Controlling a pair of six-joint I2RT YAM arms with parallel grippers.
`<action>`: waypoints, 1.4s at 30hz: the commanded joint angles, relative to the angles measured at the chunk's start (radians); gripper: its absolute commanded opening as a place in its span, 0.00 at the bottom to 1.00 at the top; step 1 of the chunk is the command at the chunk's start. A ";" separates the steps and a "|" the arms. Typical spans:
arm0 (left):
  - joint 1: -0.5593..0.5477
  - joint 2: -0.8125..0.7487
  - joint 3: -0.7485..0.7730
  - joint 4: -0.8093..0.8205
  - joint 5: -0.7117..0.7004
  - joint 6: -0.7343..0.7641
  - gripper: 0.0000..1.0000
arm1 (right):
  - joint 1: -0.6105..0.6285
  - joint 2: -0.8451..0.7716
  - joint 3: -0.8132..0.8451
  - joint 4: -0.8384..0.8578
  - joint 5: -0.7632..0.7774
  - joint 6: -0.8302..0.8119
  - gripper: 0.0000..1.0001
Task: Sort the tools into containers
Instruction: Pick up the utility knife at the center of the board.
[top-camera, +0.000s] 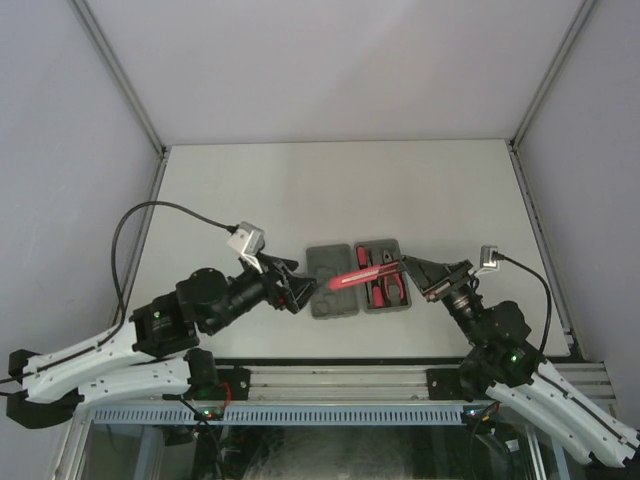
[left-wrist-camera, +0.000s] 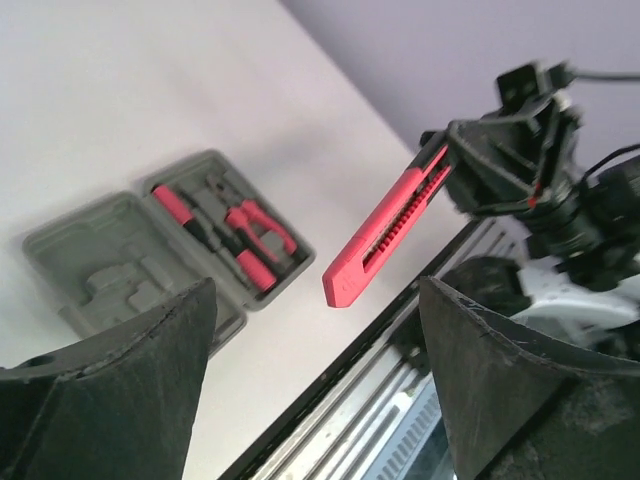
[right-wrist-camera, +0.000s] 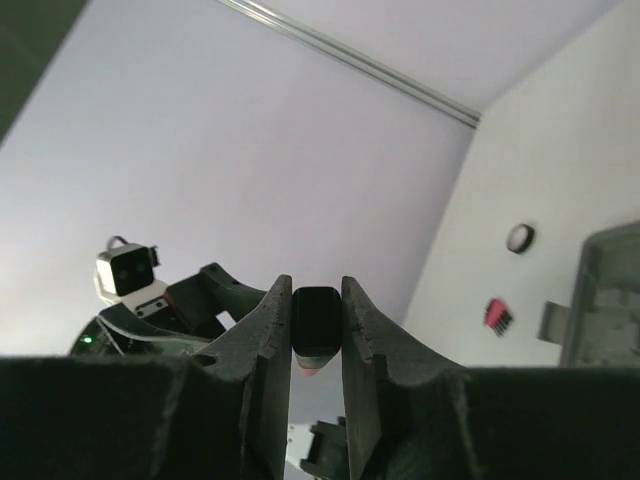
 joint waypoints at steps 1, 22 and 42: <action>0.002 -0.055 0.028 0.120 0.004 -0.080 0.86 | -0.002 -0.035 -0.008 0.218 0.009 0.033 0.00; 0.001 0.050 0.006 0.437 0.220 -0.258 0.63 | -0.001 0.188 0.018 0.628 -0.097 0.094 0.00; 0.002 0.131 0.046 0.440 0.272 -0.282 0.22 | -0.001 0.084 -0.038 0.549 -0.060 0.022 0.00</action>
